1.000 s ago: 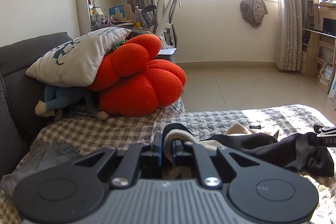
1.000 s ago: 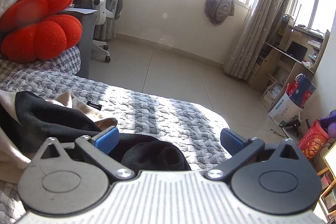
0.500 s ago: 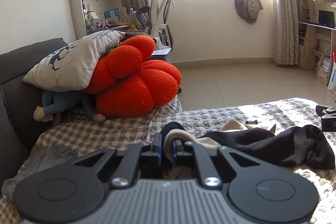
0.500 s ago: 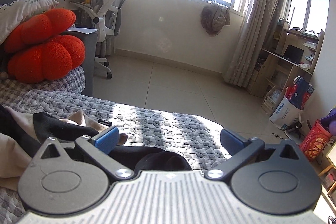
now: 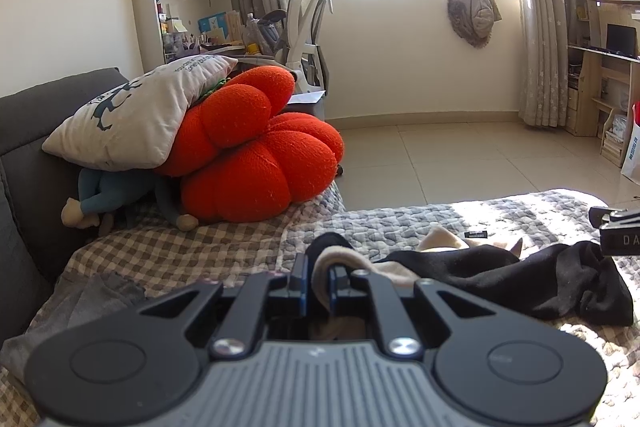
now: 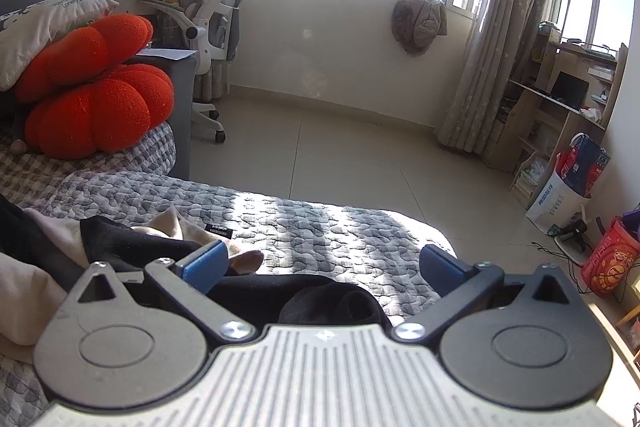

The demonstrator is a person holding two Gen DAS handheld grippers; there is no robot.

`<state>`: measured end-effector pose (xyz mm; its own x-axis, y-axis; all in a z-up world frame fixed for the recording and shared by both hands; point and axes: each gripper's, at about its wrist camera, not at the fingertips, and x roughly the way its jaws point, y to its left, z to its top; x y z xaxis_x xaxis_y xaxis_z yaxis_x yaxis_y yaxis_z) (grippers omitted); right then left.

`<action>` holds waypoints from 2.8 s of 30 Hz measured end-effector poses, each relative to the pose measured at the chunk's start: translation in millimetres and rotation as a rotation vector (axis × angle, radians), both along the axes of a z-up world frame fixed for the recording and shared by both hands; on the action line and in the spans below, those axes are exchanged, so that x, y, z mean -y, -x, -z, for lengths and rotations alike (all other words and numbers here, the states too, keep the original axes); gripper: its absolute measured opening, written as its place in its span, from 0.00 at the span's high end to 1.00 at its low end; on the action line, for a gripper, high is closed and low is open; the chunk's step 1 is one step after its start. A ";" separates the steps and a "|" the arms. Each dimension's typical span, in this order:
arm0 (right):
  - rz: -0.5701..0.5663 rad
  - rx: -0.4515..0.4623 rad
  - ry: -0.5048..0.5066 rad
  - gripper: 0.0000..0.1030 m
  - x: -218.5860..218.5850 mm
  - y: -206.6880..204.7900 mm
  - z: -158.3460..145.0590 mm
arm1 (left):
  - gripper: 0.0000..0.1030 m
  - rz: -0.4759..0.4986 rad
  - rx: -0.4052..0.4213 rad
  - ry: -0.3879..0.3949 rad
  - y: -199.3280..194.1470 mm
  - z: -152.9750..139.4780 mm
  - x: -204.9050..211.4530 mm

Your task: Fold clothes

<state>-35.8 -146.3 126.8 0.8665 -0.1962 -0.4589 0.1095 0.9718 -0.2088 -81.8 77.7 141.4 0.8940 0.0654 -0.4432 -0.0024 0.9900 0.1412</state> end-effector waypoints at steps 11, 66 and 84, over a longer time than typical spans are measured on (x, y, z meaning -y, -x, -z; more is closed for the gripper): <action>-0.018 -0.011 -0.002 0.00 -9.6 -4.9 2.4 | 0.90 0.008 -0.008 0.021 1.5 -1.1 -4.2; -0.188 -0.064 -0.199 0.64 130.1 43.4 -13.8 | 0.24 0.474 -0.143 0.277 2.0 13.0 -45.3; -0.391 -0.135 -0.026 0.85 59.2 21.2 16.1 | 0.94 0.319 -0.342 0.078 -45.8 75.6 -2.6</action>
